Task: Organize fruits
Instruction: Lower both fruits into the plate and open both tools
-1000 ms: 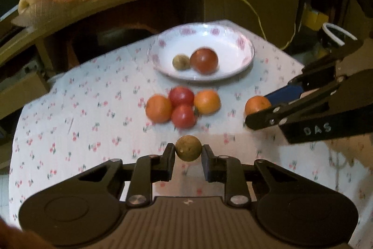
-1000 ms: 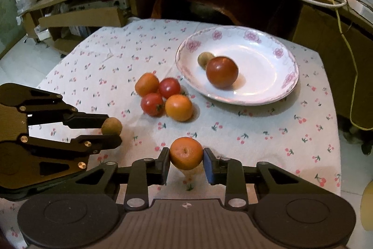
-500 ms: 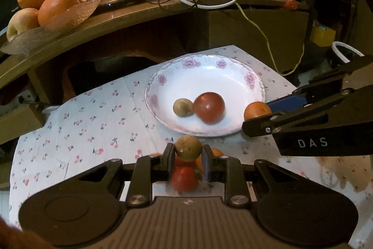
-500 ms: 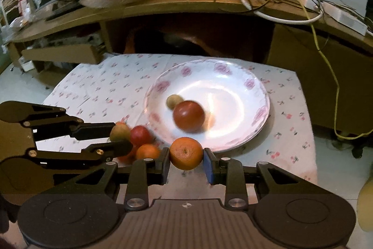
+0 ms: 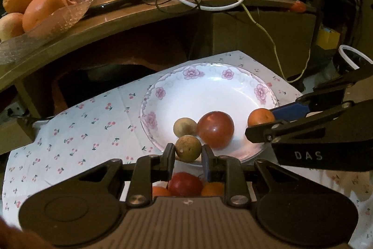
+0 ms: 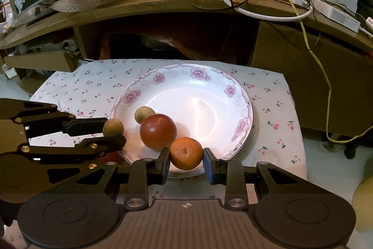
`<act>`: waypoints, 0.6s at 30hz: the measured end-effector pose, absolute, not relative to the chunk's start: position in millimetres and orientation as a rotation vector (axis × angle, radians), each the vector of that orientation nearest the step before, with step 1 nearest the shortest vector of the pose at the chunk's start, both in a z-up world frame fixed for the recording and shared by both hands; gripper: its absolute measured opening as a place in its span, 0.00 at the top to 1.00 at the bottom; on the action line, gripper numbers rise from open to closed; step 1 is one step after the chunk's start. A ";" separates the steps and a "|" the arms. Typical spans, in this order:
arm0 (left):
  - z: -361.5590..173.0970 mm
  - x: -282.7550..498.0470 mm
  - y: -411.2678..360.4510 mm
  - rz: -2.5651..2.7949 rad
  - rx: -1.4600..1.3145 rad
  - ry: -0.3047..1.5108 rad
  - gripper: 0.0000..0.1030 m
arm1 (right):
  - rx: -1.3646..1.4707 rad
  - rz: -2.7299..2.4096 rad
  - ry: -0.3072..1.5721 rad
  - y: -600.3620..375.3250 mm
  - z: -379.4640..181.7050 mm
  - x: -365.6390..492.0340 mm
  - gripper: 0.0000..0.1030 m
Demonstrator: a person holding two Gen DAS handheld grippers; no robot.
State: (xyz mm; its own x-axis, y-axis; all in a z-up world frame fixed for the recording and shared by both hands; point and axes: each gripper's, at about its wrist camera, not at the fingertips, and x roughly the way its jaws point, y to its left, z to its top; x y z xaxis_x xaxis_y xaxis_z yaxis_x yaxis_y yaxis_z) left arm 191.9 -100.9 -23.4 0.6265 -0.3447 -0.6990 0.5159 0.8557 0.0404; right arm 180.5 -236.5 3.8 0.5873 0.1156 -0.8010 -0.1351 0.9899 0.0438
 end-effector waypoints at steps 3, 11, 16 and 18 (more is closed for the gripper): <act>-24.1 192.3 -103.7 -0.498 0.261 0.736 0.70 | -0.019 0.147 0.934 -237.1 1.9 182.7 0.69; -24.9 193.6 -103.1 -0.490 0.257 0.740 0.68 | -0.012 0.145 0.926 -237.9 1.9 183.8 0.67; -24.4 194.3 -102.3 -0.488 0.249 0.742 0.68 | -0.005 0.144 0.907 -238.1 4.9 183.2 0.63; -23.0 193.7 -101.0 -0.486 0.245 0.739 0.68 | 0.000 0.140 0.905 -240.0 5.6 183.4 0.63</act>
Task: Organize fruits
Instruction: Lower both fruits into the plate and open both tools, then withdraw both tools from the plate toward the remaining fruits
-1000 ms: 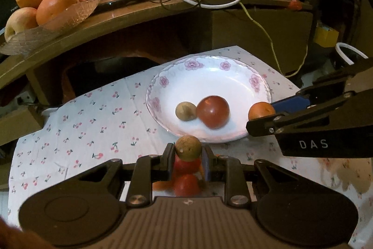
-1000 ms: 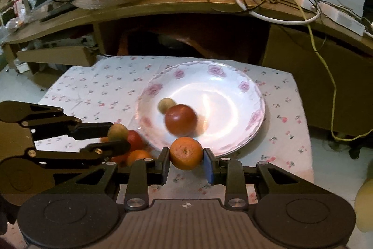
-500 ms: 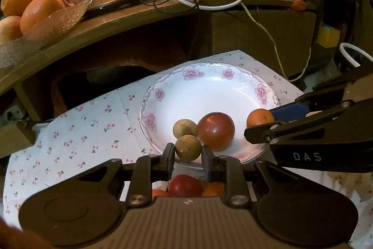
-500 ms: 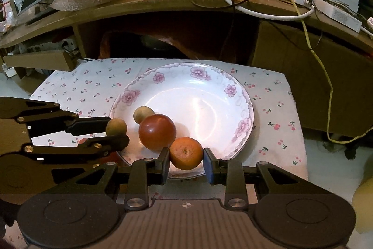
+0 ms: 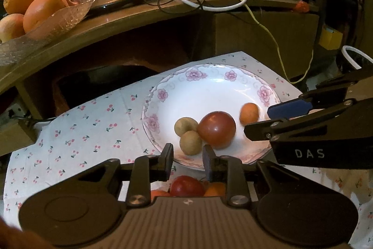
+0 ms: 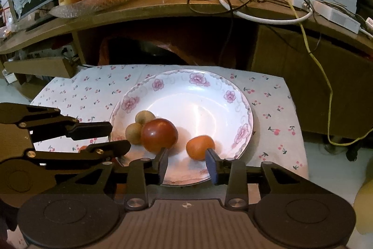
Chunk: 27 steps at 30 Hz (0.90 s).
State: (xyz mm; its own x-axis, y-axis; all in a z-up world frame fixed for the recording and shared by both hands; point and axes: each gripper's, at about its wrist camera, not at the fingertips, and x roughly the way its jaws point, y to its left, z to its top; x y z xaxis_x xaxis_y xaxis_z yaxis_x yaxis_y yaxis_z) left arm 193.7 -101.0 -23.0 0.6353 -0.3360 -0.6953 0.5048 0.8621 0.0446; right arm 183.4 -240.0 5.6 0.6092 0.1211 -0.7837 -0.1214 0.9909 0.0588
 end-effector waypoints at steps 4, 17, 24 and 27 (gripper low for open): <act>-17.8 192.6 -97.2 -0.479 0.235 0.728 0.68 | 0.021 0.120 0.897 -246.1 7.9 182.8 0.62; -9.5 179.9 -76.5 -0.479 0.241 0.726 0.66 | 0.046 0.163 0.894 -246.4 14.8 169.7 0.58; -13.7 169.3 -58.2 -0.494 0.238 0.767 0.64 | 0.029 0.252 0.929 -230.2 13.4 155.4 0.57; -15.9 163.7 -52.5 -0.504 0.247 0.780 0.63 | 0.014 0.294 0.952 -221.0 10.9 152.1 0.55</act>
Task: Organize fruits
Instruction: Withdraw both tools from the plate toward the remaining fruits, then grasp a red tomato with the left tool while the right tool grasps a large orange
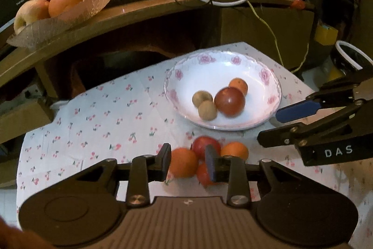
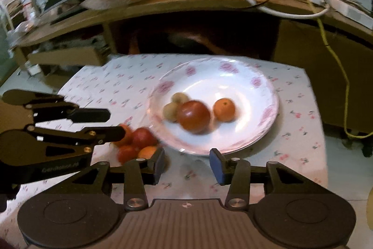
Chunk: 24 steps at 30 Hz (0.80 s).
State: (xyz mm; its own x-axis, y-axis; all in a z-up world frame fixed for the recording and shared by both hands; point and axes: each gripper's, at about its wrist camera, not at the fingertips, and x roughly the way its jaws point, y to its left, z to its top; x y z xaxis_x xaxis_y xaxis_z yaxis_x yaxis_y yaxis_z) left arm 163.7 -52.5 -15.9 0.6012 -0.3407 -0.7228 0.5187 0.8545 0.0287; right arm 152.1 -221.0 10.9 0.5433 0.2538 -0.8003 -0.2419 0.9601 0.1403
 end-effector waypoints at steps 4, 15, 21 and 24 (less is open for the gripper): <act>-17.2 156.9 -46.2 -0.524 0.258 0.788 0.63 | -0.016 0.337 0.974 -207.2 4.5 151.6 0.55; -28.2 150.5 -27.7 -0.554 0.249 0.830 0.62 | -0.051 0.376 1.012 -185.6 -12.7 158.6 0.54; -30.9 142.6 -31.8 -0.607 0.272 0.828 0.62 | -0.071 0.379 1.013 -178.9 -20.0 164.0 0.55; -32.6 142.0 -33.6 -0.616 0.272 0.834 0.62 | -0.072 0.377 1.016 -177.7 -20.6 166.5 0.66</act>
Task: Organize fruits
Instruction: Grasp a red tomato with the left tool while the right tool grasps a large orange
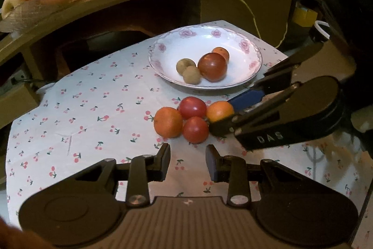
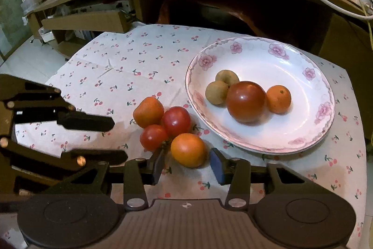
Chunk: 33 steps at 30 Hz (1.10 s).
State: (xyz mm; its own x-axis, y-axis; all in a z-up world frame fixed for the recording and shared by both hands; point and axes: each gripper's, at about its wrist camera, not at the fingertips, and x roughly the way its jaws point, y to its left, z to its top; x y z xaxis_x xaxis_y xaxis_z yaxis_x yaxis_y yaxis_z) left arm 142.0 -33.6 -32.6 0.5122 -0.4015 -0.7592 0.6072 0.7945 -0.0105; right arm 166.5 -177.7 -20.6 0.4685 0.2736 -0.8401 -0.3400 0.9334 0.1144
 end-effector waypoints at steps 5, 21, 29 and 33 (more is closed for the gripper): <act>-34.9 142.8 -42.7 -0.631 0.263 0.832 0.62 | -0.048 0.353 1.036 -183.7 -18.1 163.6 0.66; -54.4 155.8 -72.0 -0.540 0.230 0.824 0.63 | -0.027 0.303 1.055 -212.6 -11.8 144.1 0.66; -47.8 132.4 -71.0 -0.536 0.258 0.847 0.67 | -0.045 0.287 1.067 -218.2 -10.5 128.2 0.66; -40.3 108.9 -69.6 -0.553 0.284 0.858 0.67 | -0.060 0.304 1.071 -215.8 -9.2 111.8 0.66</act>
